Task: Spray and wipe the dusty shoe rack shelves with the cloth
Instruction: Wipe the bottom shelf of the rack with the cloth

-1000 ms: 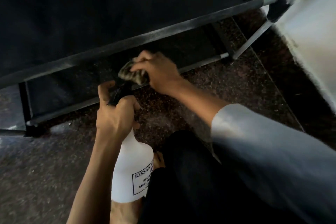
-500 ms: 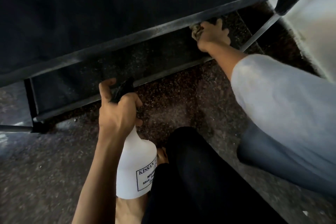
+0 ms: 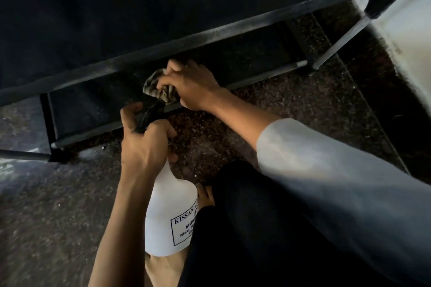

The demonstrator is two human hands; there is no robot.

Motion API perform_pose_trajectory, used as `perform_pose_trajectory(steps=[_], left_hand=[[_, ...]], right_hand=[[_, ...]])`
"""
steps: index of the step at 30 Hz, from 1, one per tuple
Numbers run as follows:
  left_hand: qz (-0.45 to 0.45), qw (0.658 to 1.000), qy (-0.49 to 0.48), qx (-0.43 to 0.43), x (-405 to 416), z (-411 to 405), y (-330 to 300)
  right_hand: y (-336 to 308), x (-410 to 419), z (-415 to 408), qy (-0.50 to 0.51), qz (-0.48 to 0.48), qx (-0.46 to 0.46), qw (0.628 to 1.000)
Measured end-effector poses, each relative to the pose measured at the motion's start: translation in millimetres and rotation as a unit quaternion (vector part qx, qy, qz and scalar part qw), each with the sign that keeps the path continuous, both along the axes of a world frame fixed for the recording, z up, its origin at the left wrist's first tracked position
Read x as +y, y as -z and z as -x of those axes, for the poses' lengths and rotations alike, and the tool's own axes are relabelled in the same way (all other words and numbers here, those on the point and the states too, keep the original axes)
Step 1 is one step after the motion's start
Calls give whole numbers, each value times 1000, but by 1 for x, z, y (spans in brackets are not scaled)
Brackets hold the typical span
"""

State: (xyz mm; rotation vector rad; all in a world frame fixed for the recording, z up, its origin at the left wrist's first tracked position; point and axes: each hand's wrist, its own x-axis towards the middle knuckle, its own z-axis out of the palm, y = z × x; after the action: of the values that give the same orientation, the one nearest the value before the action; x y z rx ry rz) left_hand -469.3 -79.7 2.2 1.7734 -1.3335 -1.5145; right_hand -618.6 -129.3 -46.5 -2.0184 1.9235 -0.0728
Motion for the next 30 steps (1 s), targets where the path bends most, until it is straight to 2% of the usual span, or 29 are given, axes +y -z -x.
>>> perform_pose_trajectory(steps=[3, 5, 8, 11, 14, 17, 23, 27, 30], left_hand=[[-4, 1000, -10, -2, 2, -6, 1], [-5, 1000, -15, -3, 3, -14, 1], [-13, 999, -38, -4, 2, -29, 3], [-12, 999, -51, -1, 0, -39, 3], [-11, 999, -51, 0, -2, -47, 6], [-12, 998, -58, 10, -5, -55, 10], [-25, 996, -83, 2, -6, -73, 9], [-33, 994, -103, -21, -6, -88, 9], [-44, 990, -131, -20, -7, -102, 8]], right_hand=[[-10, 5, 21, 36, -15, 7, 999], [-12, 12, 50, 95, -21, 28, 995], [-12, 33, 100, 207, -26, 70, 975], [-14, 47, 128, 260, -47, 99, 959], [-13, 39, 119, 268, -56, 119, 954], [-7, 19, 80, 284, -23, 109, 952], [7, -27, -54, 127, 53, 58, 989], [2, -52, -127, -10, 21, 33, 999], [-9, -58, -161, -108, 3, 51, 993]])
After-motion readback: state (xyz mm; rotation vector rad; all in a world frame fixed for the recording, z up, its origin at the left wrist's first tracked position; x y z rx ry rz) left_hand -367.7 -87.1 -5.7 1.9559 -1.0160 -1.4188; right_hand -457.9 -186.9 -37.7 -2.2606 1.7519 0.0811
